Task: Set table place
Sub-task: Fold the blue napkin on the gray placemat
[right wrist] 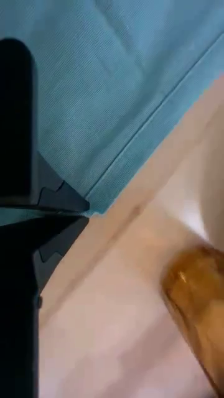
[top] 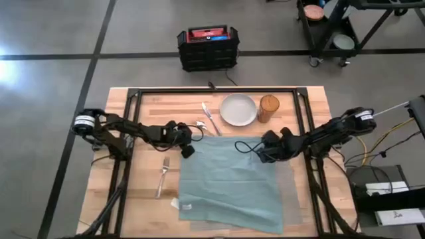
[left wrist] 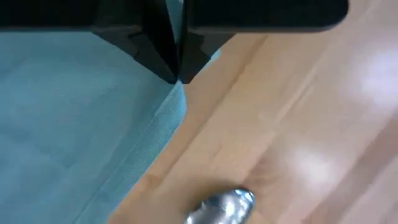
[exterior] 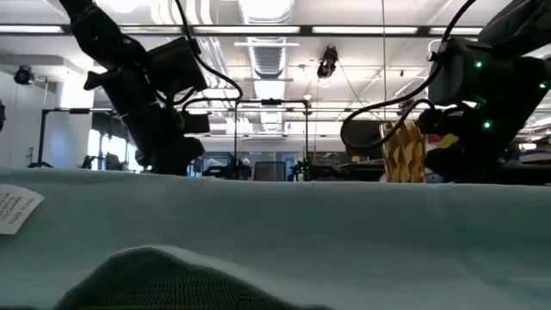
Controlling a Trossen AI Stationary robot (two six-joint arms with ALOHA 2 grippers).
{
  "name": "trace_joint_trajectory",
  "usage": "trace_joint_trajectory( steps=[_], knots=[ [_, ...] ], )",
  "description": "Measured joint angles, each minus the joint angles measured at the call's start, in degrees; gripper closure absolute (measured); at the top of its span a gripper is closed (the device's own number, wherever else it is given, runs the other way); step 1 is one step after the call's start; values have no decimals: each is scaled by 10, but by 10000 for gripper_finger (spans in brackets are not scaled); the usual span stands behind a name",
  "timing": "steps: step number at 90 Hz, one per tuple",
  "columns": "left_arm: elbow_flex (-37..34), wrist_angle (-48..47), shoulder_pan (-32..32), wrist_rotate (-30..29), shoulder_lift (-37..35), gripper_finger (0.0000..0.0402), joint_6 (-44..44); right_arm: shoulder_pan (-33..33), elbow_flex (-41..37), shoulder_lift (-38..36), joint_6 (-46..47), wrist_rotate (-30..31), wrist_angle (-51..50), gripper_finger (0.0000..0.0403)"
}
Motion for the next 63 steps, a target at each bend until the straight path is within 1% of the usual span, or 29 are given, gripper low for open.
trace_joint_trajectory(
  steps=[10, 18, 33, 44, 57, 63],
  knots=[
    [17, -26, 0, -50, -1, 401, 15, -8, 21, 0, -9, 33, -43, 401],
    [27, -32, 2, -81, -2, 400, 33, -19, 27, 0, -24, 45, -50, 402],
    [31, -32, 12, -89, -1, 401, 48, -35, 28, 0, -44, 54, -50, 401],
    [31, -32, 14, -119, -1, 400, 49, -42, 28, 0, -47, 75, -48, 400],
    [30, -34, 14, -115, -1, 401, 69, -44, 28, 0, -49, 75, -49, 400],
    [30, -33, 14, -111, -1, 394, 83, -45, 28, 0, -52, 77, -49, 396]
  ],
)
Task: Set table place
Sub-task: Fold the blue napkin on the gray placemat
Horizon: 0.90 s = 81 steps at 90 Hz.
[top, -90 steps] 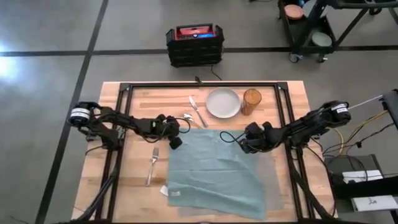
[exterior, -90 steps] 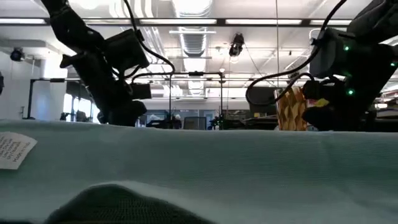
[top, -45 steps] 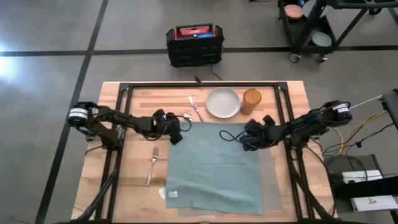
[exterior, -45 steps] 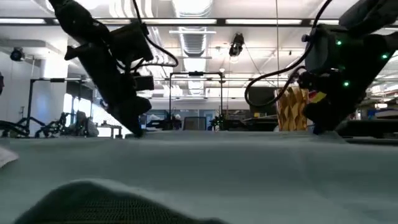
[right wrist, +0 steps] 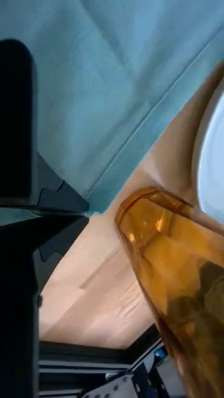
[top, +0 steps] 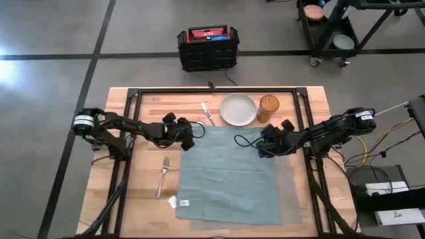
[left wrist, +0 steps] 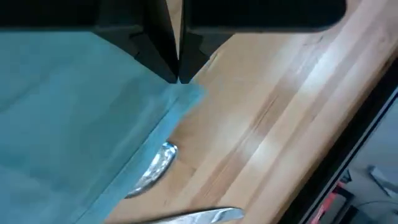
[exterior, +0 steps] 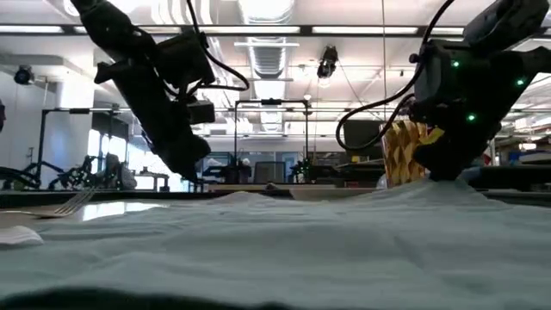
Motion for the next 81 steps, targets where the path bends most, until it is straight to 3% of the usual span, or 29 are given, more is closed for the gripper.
trace_joint_trajectory(
  steps=[21, 32, 44, 55, 68, 81],
  knots=[
    [38, -43, 0, 51, -7, 294, 9, -1, 17, -4, -50, -25, -4, 322],
    [83, -98, -11, 99, -11, 229, 23, 2, 50, -22, -94, -77, -13, 269],
    [135, -163, -56, 85, -29, 180, 21, 29, 91, -55, -106, -106, -39, 226],
    [164, -201, -116, 72, -47, 164, -3, 83, 112, -94, -113, -117, -42, 199],
    [174, -200, -229, 75, -61, 168, -11, 177, 117, -124, -108, -183, -15, 179],
    [163, -126, -353, 85, -43, 182, -14, 286, 117, -113, -127, -256, 87, 168]
  ],
)
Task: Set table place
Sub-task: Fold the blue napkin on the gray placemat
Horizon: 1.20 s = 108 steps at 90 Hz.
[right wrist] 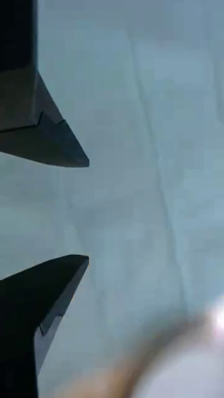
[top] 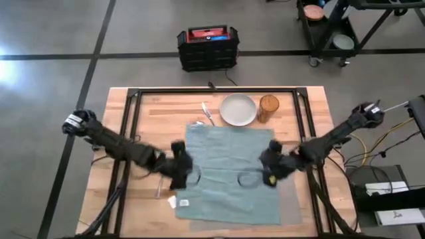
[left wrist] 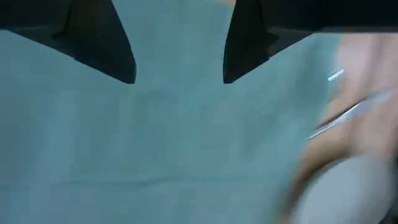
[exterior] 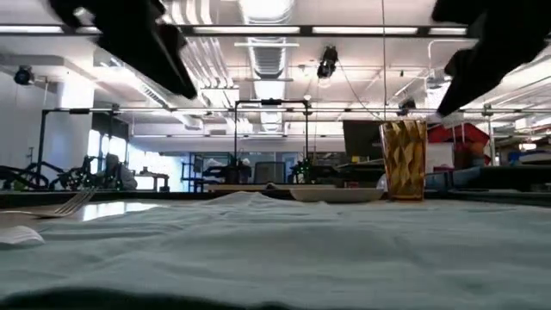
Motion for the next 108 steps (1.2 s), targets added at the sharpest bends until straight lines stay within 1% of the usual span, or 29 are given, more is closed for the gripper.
trace_joint_trajectory(
  steps=[6, 13, 16, 19, 22, 26, 36, 44, 52, 57, 61, 72, 78, 86, 93, 108],
  knots=[
    [-2, 83, -41, 1, 17, 186, 5, 41, 0, 18, -18, -6, 47, 165],
    [-1, 193, -64, -9, 34, 189, 54, 74, 0, 48, -38, -6, 113, 162],
    [2, 221, -70, -11, 41, 191, 69, 86, 0, 61, -47, -7, 135, 161],
    [8, 224, -73, -12, 48, 192, 74, 96, -1, 75, -50, -7, 158, 160],
    [20, 209, -78, -12, 57, 194, 74, 104, 1, 91, -55, -12, 186, 160],
    [44, 165, -86, -12, 71, 196, 62, 116, 11, 113, -57, -16, 204, 160],
    [123, 7, -118, -13, 127, 204, -6, 143, 62, 167, -34, -17, 178, 165],
    [187, -104, -146, 13, 183, 211, -72, 164, 119, 210, -16, -18, 94, 171],
    [236, -168, -174, 53, 235, 219, -128, 180, 186, 254, 23, -18, 1, 175],
    [255, -181, -188, 71, 263, 224, -154, 188, 223, 278, 51, -18, -64, 177],
    [265, -183, -199, 77, 283, 226, -167, 194, 247, 299, 73, -17, -92, 178],
    [280, -187, -210, 83, 326, 233, -193, 209, 286, 345, 111, -21, -121, 176],
    [276, -191, -211, 98, 342, 237, -213, 217, 296, 363, 143, -36, -122, 172],
    [262, -193, -210, 105, 349, 242, -232, 224, 301, 376, 190, -55, -136, 169],
    [250, -187, -210, 104, 348, 247, -252, 233, 301, 380, 224, -58, -135, 171],
    [239, -183, -209, 107, 343, 261, -278, 246, 301, 380, 264, -61, -135, 186]
  ],
)
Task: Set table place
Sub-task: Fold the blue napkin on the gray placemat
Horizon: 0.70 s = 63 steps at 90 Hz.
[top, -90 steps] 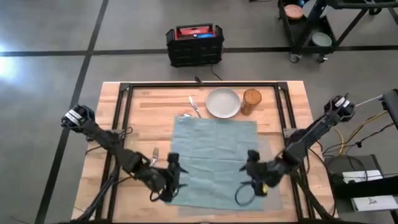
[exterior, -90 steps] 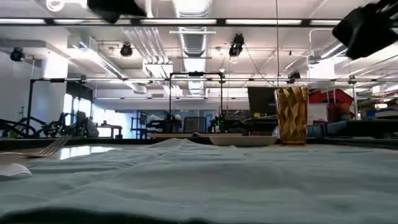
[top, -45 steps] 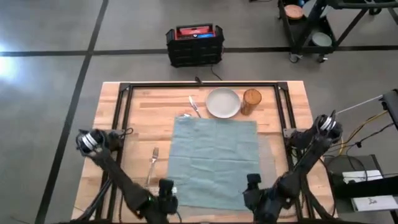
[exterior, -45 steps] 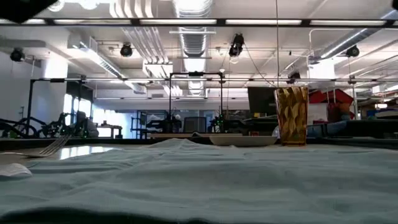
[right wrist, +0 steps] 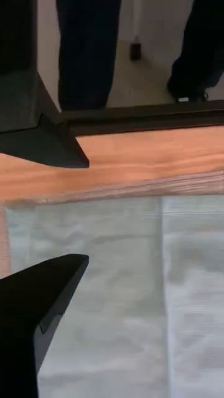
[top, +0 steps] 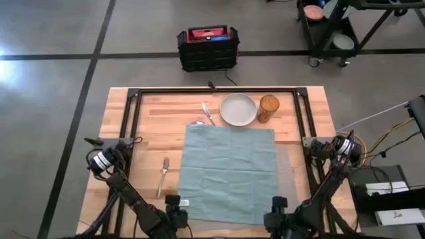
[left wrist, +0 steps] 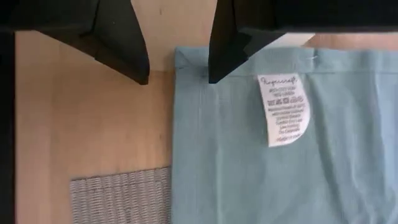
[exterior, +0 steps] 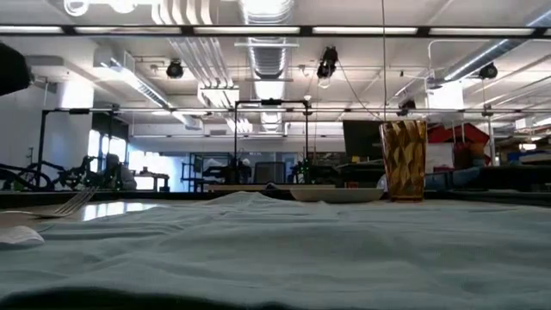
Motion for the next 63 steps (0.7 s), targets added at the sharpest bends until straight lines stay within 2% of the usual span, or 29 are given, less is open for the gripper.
trace_joint_trajectory(
  steps=[24, 40, 63],
  knots=[
    [-15, 25, 0, 1, -2, 321, 16, 12, 0, 11, -11, -4, 6, 217],
    [-19, 29, -1, -4, -2, 359, 22, 15, -4, 43, -11, -13, -4, 232],
    [-19, 38, -1, -7, -1, 381, 28, 15, -1, 72, -20, -36, -12, 257]
  ],
)
